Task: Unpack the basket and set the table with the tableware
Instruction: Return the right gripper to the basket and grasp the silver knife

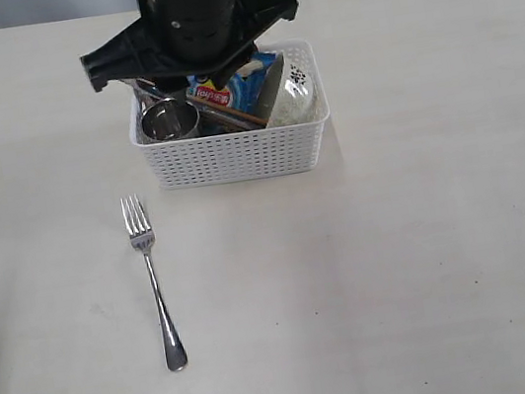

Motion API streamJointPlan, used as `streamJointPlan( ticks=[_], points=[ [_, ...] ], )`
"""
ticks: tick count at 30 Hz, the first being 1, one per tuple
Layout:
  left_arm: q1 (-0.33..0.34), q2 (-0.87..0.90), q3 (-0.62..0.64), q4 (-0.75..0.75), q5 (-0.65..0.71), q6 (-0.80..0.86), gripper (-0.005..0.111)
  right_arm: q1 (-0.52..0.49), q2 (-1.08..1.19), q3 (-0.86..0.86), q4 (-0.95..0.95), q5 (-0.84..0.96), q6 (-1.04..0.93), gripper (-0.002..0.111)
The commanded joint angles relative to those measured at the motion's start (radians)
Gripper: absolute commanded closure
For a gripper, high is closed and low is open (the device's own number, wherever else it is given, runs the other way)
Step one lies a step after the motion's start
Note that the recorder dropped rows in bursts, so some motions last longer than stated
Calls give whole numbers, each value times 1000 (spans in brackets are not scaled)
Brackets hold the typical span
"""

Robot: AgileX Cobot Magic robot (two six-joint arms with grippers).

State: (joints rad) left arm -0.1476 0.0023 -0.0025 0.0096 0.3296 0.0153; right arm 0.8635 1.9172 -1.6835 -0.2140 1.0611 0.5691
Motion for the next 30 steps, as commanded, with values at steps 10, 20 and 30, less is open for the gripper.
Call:
streamJointPlan(
  ticks=[10, 20, 30],
  points=[
    [-6, -2, 2, -2, -8, -4, 107, -94, 174, -52, 143, -162, -58, 70],
    [-6, -2, 2, -2, -8, -4, 107, -94, 233, -155, 99, -197, -132, 70],
    [-6, -2, 2, -2, -8, -4, 107, -54, 269, -193, 99, -375, -372, 70]
  ],
)
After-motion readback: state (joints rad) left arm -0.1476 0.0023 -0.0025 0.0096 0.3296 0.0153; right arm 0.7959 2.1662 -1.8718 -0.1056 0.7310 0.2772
